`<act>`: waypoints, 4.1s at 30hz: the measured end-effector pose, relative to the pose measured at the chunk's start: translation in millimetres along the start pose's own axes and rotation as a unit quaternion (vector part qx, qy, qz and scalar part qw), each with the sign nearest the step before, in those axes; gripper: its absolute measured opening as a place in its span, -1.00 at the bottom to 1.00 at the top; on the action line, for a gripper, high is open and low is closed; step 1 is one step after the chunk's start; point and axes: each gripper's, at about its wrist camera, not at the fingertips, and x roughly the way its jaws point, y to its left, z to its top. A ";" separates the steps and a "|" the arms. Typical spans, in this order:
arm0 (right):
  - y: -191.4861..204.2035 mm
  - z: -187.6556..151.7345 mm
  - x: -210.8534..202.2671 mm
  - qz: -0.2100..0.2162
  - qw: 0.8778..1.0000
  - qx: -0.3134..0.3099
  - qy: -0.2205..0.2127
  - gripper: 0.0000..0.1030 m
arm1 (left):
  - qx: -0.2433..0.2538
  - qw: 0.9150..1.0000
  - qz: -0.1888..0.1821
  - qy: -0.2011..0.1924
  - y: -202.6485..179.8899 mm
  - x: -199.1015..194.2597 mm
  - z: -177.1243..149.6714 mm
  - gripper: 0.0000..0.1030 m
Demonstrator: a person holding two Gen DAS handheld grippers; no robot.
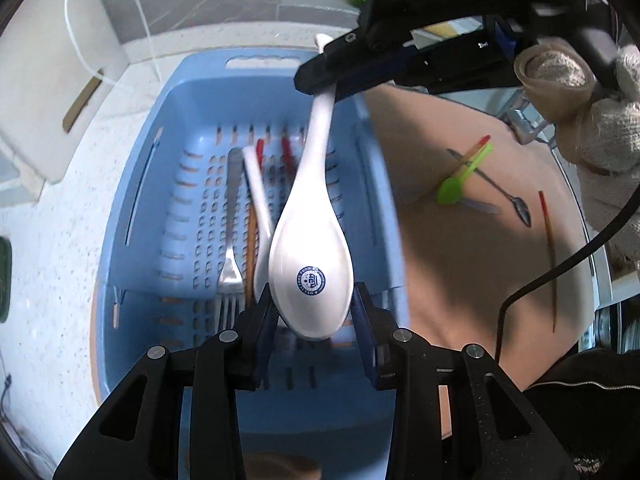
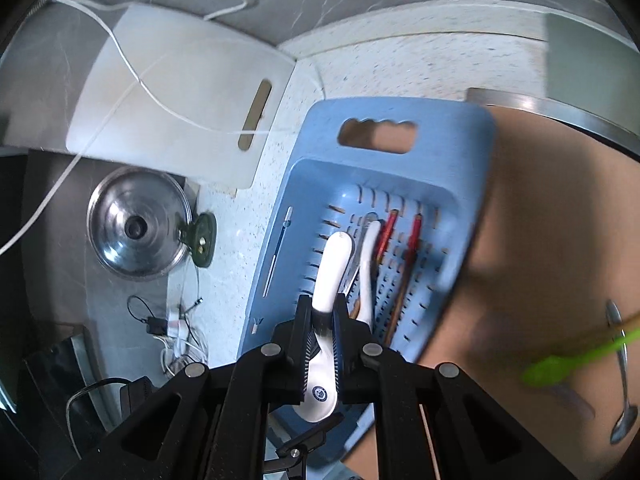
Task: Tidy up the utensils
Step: 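Lift the second white spoon with the right tool over the basket, then lower the spoon into the basket beside the fork and open the right tool, then move the right tool back to the mat toward the loose red-tipped chopstick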
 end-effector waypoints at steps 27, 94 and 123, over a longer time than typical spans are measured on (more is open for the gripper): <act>-4.2 33.2 82.8 -0.059 0.995 -0.016 0.083 -0.82 | -0.006 0.999 0.018 0.047 8.1 35.8 -7.4 -0.35; -242.3 -206.8 -202.9 -0.139 0.961 0.164 -0.172 0.12 | 0.176 0.981 -0.064 0.043 -150.1 62.3 92.9 -0.35; -225.0 -181.1 -143.4 -0.273 0.948 0.133 -0.098 -0.68 | 0.302 0.945 -0.024 0.120 -181.1 126.0 135.8 -0.83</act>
